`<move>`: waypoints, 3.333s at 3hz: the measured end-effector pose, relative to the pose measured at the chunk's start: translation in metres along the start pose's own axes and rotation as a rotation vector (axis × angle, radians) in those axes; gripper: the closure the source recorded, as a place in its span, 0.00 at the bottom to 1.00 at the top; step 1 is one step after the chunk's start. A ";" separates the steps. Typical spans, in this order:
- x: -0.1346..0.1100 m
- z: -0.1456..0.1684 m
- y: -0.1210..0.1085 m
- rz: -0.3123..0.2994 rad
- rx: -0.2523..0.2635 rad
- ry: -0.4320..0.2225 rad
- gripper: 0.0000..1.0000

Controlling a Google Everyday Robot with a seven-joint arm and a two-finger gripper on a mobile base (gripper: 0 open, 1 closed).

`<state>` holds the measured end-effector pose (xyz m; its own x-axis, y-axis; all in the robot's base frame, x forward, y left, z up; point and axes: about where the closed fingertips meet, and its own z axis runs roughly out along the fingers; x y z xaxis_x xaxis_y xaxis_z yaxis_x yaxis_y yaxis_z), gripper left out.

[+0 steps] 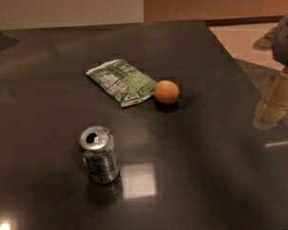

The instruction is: Knock 7up can over

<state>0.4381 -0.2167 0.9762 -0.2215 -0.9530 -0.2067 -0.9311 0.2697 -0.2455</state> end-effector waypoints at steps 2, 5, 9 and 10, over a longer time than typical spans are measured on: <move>-0.016 0.004 0.002 -0.024 -0.038 -0.061 0.00; -0.137 0.044 0.053 -0.223 -0.213 -0.371 0.00; -0.232 0.106 0.145 -0.396 -0.389 -0.475 0.00; -0.242 0.110 0.155 -0.410 -0.419 -0.494 0.00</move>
Offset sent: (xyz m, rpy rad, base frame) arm 0.0059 0.0499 -0.0072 0.1877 0.0768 0.1475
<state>0.3790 0.0714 0.8844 0.2289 -0.7667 -0.5998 -0.9647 -0.2610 -0.0346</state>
